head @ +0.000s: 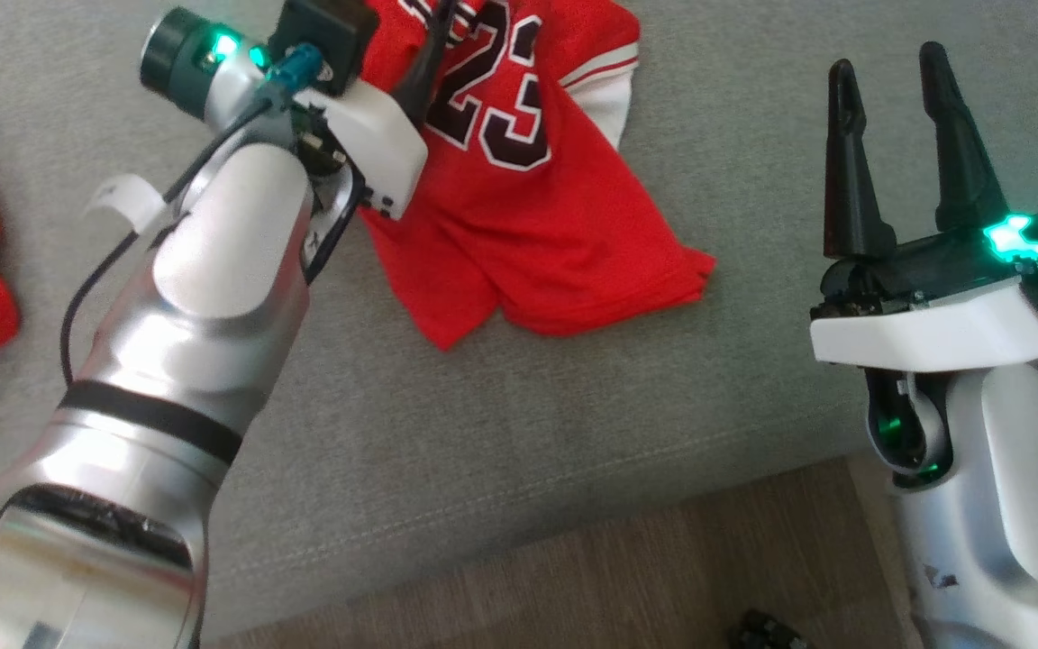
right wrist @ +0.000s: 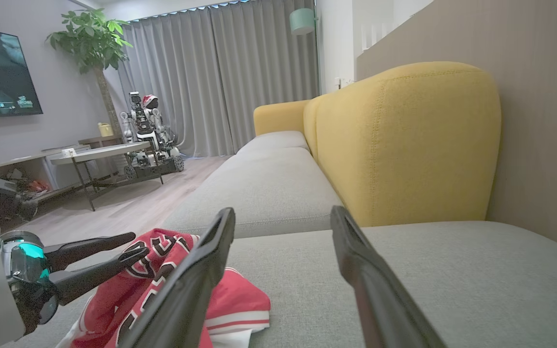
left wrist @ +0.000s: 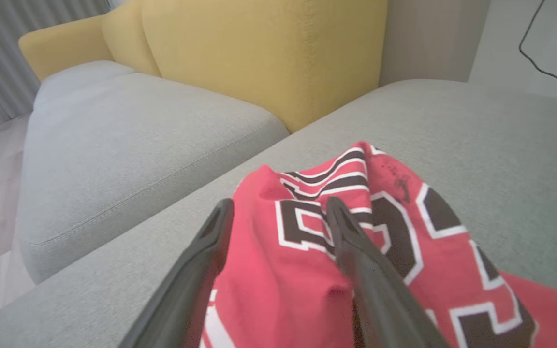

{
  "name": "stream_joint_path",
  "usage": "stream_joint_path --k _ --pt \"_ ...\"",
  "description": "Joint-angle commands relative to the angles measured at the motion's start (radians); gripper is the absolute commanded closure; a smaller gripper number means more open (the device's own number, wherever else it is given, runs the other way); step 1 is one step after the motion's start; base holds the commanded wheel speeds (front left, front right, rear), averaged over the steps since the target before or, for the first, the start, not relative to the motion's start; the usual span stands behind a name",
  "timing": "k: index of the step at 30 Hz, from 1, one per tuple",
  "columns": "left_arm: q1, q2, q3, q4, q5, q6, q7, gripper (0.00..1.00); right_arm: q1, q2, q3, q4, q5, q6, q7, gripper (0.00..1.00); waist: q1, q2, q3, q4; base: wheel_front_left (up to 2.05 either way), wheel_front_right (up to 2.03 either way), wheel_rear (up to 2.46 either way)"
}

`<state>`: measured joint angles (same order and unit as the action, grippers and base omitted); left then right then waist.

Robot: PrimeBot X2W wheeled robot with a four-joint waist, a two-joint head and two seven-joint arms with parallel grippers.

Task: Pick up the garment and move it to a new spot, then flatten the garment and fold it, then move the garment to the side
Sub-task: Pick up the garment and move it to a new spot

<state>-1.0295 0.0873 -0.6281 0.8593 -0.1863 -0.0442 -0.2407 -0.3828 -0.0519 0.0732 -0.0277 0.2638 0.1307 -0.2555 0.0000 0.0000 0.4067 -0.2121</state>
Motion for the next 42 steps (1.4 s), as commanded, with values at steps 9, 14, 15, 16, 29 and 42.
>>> stream_joint_path --k 9,14,15,16,29,42 --pt "-0.026 0.016 0.121 -0.188 -0.049 0.024 -0.021 0.00 -0.004 0.002 0.004 -0.006 -0.041 0.000 -0.006 0.00 0.0000 0.0000 -0.065 0.084 0.00 0.00 0.00" --pt "0.074 0.039 0.177 -0.325 -0.063 0.032 -0.021 0.00 0.011 0.002 -0.007 0.015 -0.068 0.000 -0.006 0.00 0.0000 0.0000 -0.120 0.132 0.00 0.00 0.00" --pt "0.098 0.046 0.186 -0.350 -0.066 0.032 -0.021 0.00 0.015 0.002 -0.010 0.018 -0.073 0.000 -0.006 0.00 0.0000 0.0000 -0.129 0.141 0.00 0.00 0.00" --pt "0.125 0.052 0.195 -0.374 -0.070 0.031 -0.021 0.00 0.020 0.002 -0.013 0.021 -0.078 0.000 -0.006 0.00 0.0000 0.0000 -0.140 0.151 0.00 0.00 0.00" --pt "0.575 0.047 0.352 -0.674 -0.101 0.062 -0.021 0.00 0.128 0.002 -0.058 0.097 -0.118 0.000 -0.006 0.00 0.0000 0.0000 -0.259 0.251 0.00 0.00 0.00" --pt "0.845 -0.035 0.490 -0.832 -0.056 0.029 -0.021 0.00 0.184 0.002 -0.059 0.144 -0.105 0.000 -0.006 0.00 0.0000 0.0000 -0.283 0.281 0.00 0.00 0.00"
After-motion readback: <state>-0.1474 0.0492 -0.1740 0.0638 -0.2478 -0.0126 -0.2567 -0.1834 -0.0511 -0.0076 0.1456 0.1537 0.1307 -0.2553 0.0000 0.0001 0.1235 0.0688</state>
